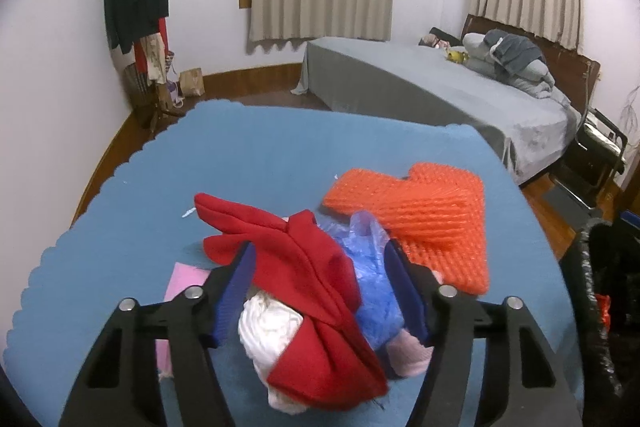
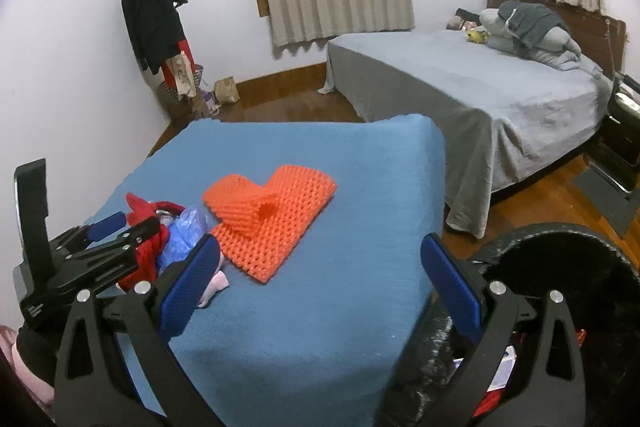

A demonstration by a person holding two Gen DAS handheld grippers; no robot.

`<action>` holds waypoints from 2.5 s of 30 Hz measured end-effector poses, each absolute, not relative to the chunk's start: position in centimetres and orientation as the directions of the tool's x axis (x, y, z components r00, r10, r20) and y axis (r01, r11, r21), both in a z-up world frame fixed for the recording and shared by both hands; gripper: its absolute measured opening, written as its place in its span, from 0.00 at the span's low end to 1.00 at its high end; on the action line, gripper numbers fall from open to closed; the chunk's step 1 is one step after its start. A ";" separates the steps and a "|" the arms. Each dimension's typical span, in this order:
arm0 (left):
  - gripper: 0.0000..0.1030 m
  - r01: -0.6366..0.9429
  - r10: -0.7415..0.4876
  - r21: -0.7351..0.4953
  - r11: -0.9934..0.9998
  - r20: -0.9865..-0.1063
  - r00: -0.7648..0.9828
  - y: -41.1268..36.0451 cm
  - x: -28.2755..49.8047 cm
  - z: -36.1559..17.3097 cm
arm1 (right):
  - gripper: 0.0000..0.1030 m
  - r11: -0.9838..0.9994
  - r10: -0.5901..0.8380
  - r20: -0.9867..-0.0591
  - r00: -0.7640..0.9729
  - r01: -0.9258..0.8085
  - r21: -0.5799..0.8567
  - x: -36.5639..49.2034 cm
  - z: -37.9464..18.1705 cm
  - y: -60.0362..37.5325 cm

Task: Collect trash
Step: 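Return the left gripper to the mat and grasp the red glove, then grasp the pink knotted cloth with the right gripper while the left gripper holds the red glove, then carry glove and pink cloth over the black bin and open both grippers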

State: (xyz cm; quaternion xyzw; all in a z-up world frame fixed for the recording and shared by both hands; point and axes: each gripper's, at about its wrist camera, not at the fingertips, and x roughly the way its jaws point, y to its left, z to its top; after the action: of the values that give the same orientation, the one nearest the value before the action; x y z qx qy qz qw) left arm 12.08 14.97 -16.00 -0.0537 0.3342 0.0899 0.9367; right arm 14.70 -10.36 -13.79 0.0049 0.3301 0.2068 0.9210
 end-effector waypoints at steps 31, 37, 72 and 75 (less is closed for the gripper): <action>0.08 -0.215 0.079 -0.161 0.963 -0.596 0.799 20.0 6.6 -13.7 | 0.94 0.847 0.462 -0.665 0.587 -0.514 0.135 14.1 -18.0 -0.3; 0.08 -0.212 0.069 -0.169 0.963 -0.604 0.794 20.2 6.4 -14.4 | 0.76 0.821 0.468 -0.713 0.522 -0.555 0.133 14.3 -19.7 1.4; 0.08 0.004 -0.089 -0.189 0.982 -0.445 0.891 12.3 7.0 -6.1 | 0.39 0.846 0.517 -0.504 0.692 -0.502 0.178 12.5 -7.2 -9.7; 0.08 0.032 -0.112 -0.188 0.982 -0.437 0.893 11.1 7.0 -5.4 | 0.40 0.856 0.504 -0.493 0.710 -0.486 0.175 12.1 -6.7 -11.1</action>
State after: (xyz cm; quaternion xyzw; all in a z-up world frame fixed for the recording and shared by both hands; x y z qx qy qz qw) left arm 7.05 11.12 -5.43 -0.0882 0.2288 -0.0372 0.9688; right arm 12.14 -11.12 -6.72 0.0161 0.2712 0.2676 0.9244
